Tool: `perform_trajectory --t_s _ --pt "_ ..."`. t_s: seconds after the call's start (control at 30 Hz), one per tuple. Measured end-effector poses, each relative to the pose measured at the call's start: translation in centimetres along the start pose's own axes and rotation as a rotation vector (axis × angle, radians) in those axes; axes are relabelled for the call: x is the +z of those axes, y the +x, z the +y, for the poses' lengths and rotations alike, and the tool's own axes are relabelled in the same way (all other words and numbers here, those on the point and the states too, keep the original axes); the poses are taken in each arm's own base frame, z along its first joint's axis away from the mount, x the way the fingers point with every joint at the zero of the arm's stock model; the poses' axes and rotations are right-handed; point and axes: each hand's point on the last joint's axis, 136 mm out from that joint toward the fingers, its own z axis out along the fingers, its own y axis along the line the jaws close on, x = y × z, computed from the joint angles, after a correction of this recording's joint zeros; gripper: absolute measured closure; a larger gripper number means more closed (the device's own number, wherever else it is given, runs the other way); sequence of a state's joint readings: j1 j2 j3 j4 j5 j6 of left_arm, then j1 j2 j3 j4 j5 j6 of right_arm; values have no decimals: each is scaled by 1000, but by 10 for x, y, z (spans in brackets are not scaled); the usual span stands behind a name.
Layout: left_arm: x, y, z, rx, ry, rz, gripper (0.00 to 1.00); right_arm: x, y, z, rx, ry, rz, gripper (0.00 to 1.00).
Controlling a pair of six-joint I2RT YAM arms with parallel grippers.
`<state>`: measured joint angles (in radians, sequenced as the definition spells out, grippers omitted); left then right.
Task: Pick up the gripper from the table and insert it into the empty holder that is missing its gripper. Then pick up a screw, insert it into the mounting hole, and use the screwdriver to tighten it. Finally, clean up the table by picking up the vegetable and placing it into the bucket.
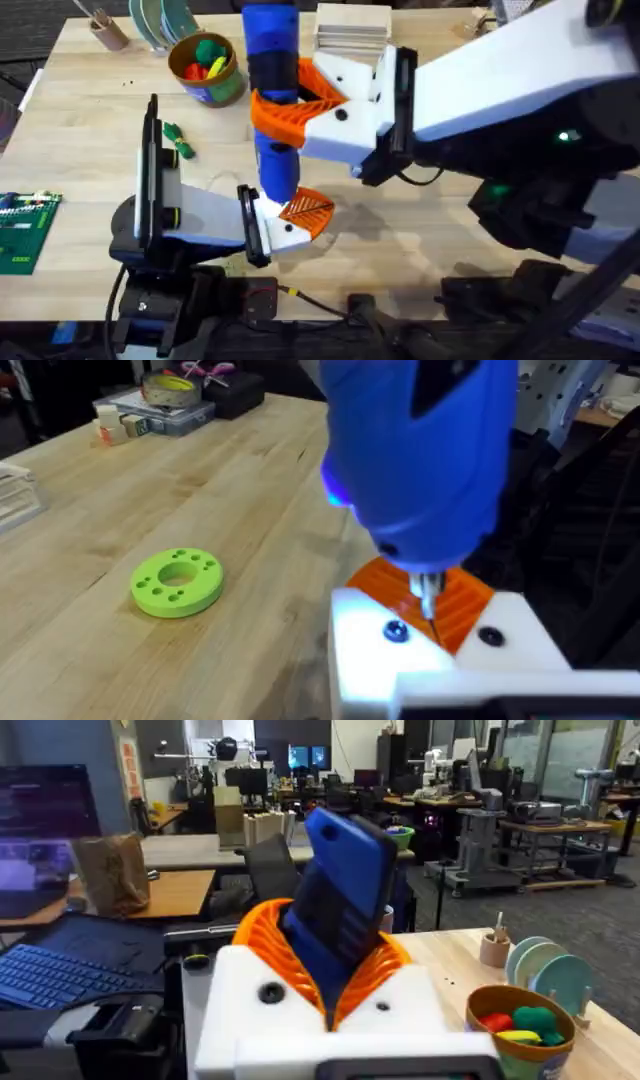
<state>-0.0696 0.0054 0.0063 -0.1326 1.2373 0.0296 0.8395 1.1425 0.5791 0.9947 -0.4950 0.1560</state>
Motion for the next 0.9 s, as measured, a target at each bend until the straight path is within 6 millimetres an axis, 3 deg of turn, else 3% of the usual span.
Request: perform_trajectory --t_s 0.9 --pt "0 0 0 0 0 0 997 3 8 -1 -55 9 18 973"
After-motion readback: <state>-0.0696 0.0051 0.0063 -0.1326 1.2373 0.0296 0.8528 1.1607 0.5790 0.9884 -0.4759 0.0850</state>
